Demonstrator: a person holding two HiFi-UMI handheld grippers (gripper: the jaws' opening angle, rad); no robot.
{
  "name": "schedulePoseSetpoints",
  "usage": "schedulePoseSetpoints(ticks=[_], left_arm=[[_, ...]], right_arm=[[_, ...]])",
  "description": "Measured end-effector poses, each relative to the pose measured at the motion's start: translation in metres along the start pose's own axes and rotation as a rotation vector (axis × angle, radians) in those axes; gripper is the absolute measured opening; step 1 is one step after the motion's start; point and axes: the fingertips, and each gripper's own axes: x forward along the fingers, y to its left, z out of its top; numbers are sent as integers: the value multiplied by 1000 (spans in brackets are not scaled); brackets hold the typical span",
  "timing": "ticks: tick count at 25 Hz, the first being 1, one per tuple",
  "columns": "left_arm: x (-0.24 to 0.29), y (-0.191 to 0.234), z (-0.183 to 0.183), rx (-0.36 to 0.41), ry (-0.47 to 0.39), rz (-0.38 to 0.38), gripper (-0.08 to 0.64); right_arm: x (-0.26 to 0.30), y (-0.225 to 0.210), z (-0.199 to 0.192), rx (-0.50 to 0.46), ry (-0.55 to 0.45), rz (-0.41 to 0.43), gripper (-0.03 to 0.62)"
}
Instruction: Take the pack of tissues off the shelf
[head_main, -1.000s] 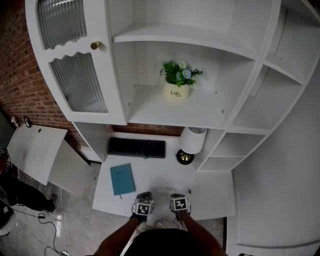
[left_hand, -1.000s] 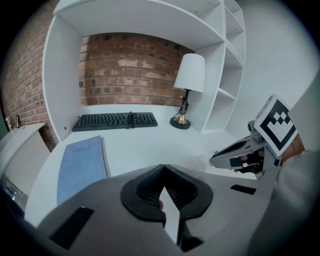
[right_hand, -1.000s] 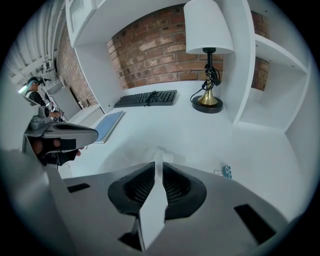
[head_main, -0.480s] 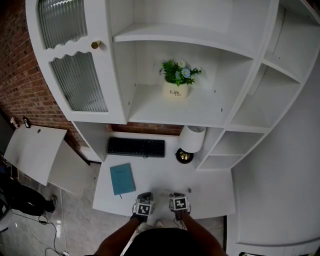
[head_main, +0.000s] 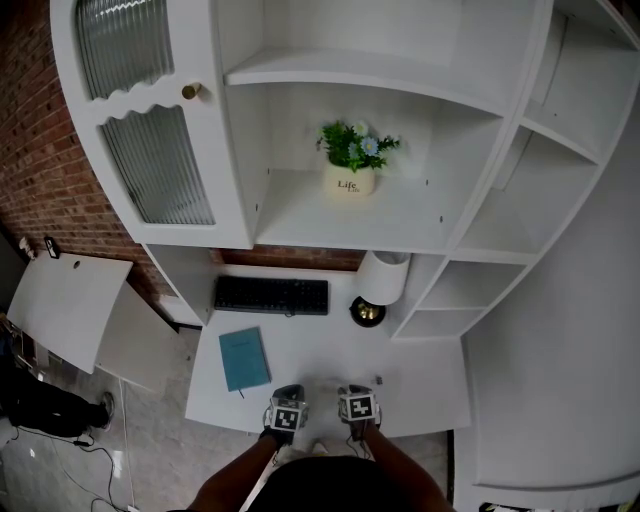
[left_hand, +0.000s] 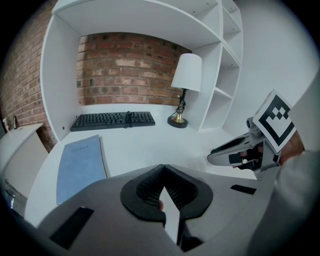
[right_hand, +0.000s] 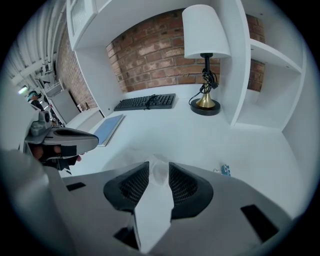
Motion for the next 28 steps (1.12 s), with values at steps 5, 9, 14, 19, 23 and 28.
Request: schedulePoseSetpoints(ticks=[5, 9, 14, 19, 23, 28], left_arm=[[1, -2, 5, 11, -17, -9, 15], [2, -5, 7, 13, -19, -15, 15], [1, -2, 4, 15, -7, -9, 15], [-1, 0, 10, 7, -21, -10, 15], [-2, 1, 18, 10, -36, -9, 15], [-6, 0, 38, 14, -79, -9, 17]], right_arm=[[1, 0, 0, 6, -6, 10, 147], [2, 1, -3, 2, 4, 25, 187], [1, 0, -6, -6, 18, 23, 177], [-3, -9, -1, 2, 10, 17, 126], [-13, -13, 15, 10, -29, 16, 84], [-23, -14, 39, 8, -82, 26, 64]])
